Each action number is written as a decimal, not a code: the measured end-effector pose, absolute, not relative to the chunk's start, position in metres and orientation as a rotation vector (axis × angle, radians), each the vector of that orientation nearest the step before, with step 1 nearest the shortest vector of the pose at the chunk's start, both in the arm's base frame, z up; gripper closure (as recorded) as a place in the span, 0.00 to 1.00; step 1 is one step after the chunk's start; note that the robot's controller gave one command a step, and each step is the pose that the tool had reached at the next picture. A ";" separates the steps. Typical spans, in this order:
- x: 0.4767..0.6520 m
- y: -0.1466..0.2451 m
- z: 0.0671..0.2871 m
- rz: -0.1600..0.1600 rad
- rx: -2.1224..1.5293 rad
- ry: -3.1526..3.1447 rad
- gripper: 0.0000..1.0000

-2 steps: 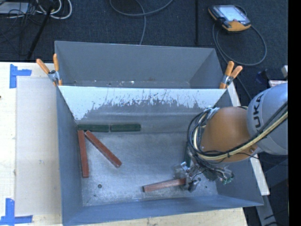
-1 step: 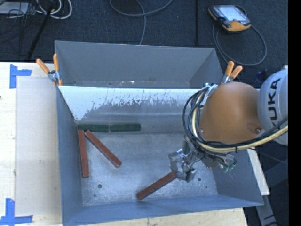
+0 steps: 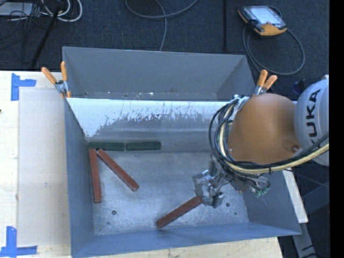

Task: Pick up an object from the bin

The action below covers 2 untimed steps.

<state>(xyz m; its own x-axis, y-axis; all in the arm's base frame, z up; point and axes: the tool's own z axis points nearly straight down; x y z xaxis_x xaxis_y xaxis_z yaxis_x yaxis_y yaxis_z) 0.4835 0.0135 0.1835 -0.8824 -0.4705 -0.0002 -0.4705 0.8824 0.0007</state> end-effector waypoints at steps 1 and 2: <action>0.530 -0.035 0.298 -0.001 -1.382 2.817 1.00; 0.529 -0.035 0.297 0.002 -1.381 2.819 1.00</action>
Offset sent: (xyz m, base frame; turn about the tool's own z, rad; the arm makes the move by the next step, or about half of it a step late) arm 0.0000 0.0000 0.0000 0.0000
